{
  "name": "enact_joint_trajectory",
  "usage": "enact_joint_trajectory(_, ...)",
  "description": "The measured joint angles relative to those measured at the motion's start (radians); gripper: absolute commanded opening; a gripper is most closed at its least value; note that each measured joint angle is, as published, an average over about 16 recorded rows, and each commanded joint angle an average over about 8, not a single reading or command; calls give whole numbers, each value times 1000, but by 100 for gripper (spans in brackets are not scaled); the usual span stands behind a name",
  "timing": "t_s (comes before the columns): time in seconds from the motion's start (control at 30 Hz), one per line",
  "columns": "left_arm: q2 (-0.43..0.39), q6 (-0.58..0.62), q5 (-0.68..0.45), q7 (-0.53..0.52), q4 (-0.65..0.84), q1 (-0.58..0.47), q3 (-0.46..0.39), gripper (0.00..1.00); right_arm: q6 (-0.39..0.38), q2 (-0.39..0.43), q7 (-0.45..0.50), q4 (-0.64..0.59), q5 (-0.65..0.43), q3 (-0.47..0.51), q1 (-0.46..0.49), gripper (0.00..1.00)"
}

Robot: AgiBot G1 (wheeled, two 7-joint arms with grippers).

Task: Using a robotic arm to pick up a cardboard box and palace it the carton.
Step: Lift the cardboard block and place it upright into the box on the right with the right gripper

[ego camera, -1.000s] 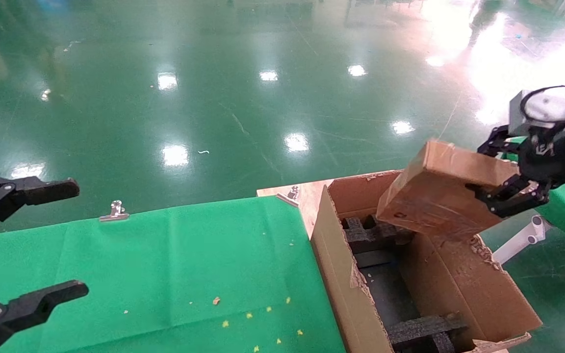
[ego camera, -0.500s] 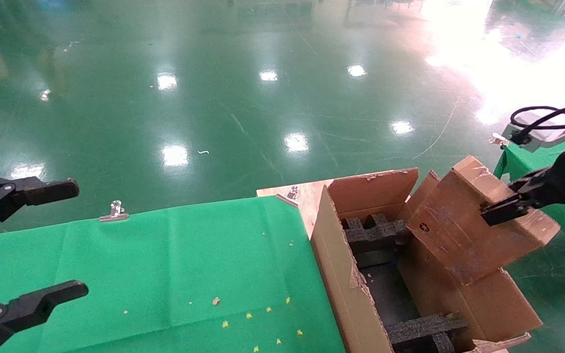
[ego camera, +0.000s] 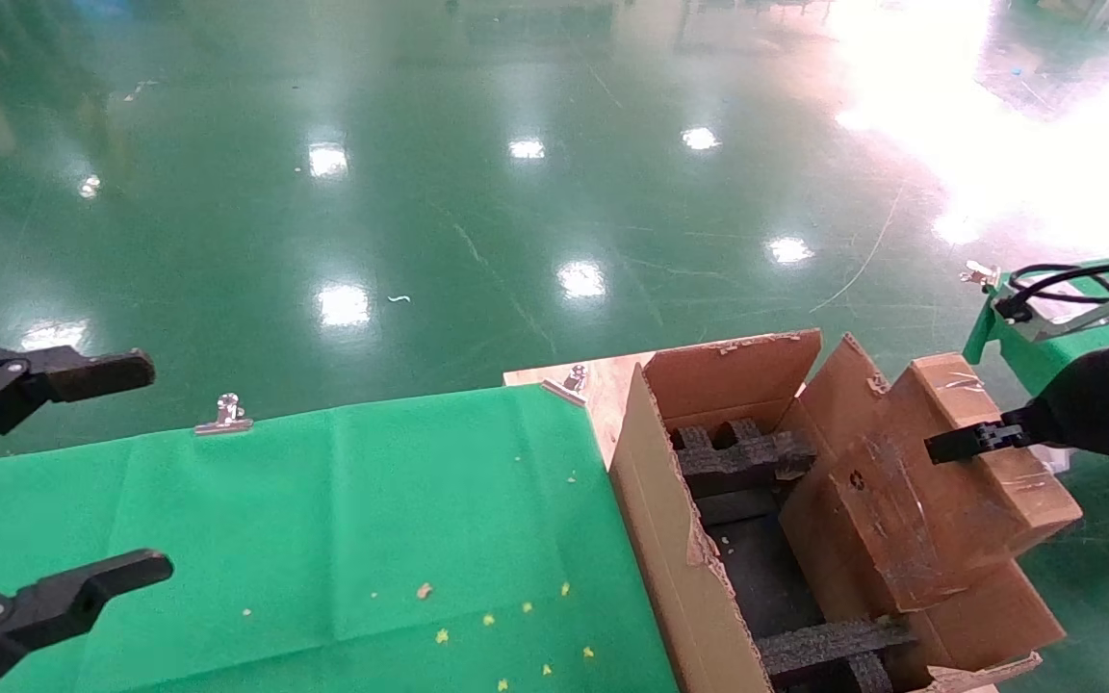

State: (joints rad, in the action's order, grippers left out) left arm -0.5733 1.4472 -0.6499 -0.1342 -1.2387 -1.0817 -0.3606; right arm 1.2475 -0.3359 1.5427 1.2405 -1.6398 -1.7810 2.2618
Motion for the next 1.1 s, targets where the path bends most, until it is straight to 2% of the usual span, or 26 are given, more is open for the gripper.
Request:
enact_joint_trajectory(0.17,0,0,0,0,0,0,0,100,-53,4,64,39,-39,-18,-35,0)
enact_joint_trajectory(0.4,0,0,0,0,0,0,0,100,-118,-6,105,52,-77,-39,-82,0)
enact_joint_trajectory(1.1,0,0,0,0,0,0,0,100,-288,-103,188,-15,-135,-90,-234,0)
